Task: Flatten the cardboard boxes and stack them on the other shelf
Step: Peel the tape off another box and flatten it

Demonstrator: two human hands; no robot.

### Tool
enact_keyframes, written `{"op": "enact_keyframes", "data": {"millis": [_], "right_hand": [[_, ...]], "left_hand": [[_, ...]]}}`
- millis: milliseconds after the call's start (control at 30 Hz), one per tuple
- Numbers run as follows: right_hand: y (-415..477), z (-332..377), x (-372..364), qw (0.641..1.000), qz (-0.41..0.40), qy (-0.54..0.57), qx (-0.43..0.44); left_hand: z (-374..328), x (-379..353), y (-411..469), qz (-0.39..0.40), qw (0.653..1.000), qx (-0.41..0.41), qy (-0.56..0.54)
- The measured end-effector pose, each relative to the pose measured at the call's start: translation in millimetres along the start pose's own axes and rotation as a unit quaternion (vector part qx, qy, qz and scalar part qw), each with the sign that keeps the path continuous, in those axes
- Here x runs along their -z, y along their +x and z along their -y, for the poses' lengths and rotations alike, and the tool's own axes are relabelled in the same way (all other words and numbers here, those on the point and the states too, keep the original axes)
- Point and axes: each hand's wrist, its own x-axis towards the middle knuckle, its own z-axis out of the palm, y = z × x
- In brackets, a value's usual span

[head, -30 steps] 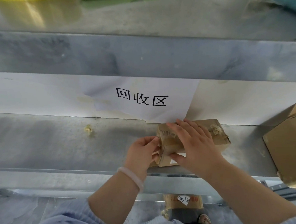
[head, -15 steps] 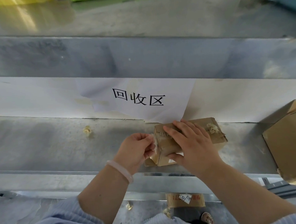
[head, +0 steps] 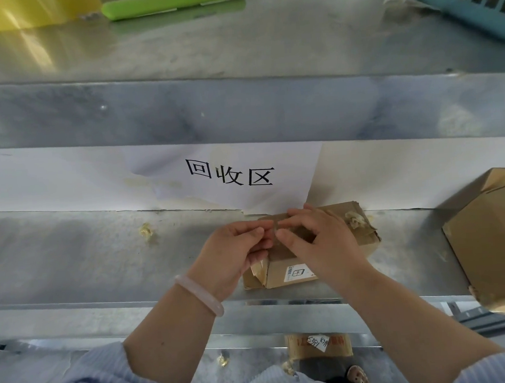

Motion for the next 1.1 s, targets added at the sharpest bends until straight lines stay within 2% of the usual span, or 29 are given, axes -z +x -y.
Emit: {"op": "enact_keyframes", "data": {"millis": [167, 333, 500, 667, 833, 1000, 1100], "right_hand": [[4.8, 2.6, -1.5, 0.999, 0.025, -0.032, -0.022], [5.6, 6.7, -5.5, 0.999, 0.001, -0.046, -0.022], [4.6, 10.8, -7.9, 0.997, 0.024, -0.064, -0.022], [5.6, 12.6, -16.1, 0.996, 0.003, -0.083, -0.018], [9.0, 10.4, -16.3, 0.996, 0.002, -0.081, -0.03], [9.4, 9.9, -17.1, 0.996, -0.008, -0.086, -0.034], [9.4, 8.6, -17.4, 0.996, -0.01, -0.08, -0.03]], "left_hand": [[2.4, -1.1, 2.7, -0.006, 0.998, -0.032, 0.056], [9.2, 2.3, 3.5, -0.046, 0.981, -0.101, 0.157], [8.5, 6.9, 4.3, -0.017, 0.992, -0.085, 0.088], [9.6, 4.8, 4.2, -0.003, 0.99, -0.104, 0.099], [10.1, 14.8, 3.8, -0.024, 0.988, -0.117, 0.098], [17.1, 22.5, 2.3, -0.057, 0.957, -0.169, 0.229], [21.1, 22.0, 0.6, -0.04, 0.928, -0.213, 0.303]]}}
